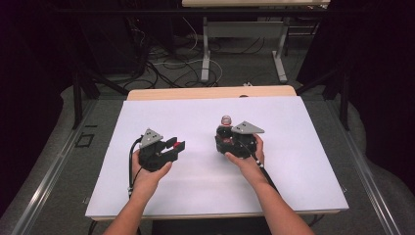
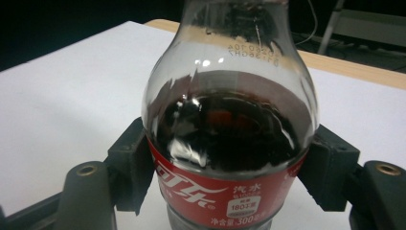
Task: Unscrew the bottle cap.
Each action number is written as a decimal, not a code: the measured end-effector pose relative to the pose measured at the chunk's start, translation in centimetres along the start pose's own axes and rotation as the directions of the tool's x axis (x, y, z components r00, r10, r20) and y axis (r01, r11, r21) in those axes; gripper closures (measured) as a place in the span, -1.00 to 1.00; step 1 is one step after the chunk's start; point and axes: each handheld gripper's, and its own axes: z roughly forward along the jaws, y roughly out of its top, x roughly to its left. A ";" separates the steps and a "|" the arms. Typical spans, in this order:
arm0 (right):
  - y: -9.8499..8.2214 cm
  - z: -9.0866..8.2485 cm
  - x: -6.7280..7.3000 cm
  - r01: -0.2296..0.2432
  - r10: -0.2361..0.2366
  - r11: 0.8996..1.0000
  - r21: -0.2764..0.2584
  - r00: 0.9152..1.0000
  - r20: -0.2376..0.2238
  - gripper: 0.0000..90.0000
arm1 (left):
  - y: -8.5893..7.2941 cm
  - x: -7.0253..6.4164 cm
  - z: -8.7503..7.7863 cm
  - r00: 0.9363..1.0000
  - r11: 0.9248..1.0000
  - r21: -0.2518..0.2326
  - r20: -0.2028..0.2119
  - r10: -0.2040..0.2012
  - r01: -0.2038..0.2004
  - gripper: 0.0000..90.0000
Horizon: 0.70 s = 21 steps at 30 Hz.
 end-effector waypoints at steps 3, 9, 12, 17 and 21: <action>0.4 1.2 -0.8 -0.011 0.011 1.000 -0.009 1.000 0.015 -0.34 | 0.0 0.3 -0.3 1.000 1.000 -0.006 -0.008 -0.009 0.009 0.38; 1.4 3.5 -2.0 -0.003 0.003 1.000 -0.020 1.000 0.031 -0.34 | -0.1 1.0 -0.5 0.999 0.999 -0.012 -0.015 -0.035 0.035 0.38; 1.7 4.7 -2.4 -0.007 0.008 0.999 -0.034 1.000 0.027 -0.34 | -0.2 1.3 -0.4 0.999 0.999 -0.015 -0.019 -0.031 0.031 0.38; 1.7 6.3 -2.4 0.002 -0.002 1.000 -0.021 1.000 0.022 -0.34 | -0.4 1.5 -0.3 0.999 0.999 -0.005 -0.021 -0.033 0.033 0.38; 1.3 6.9 -1.7 0.013 -0.013 1.000 -0.009 1.000 0.009 -0.35 | -0.4 1.6 -0.2 0.999 0.999 -0.002 -0.021 -0.038 0.037 0.38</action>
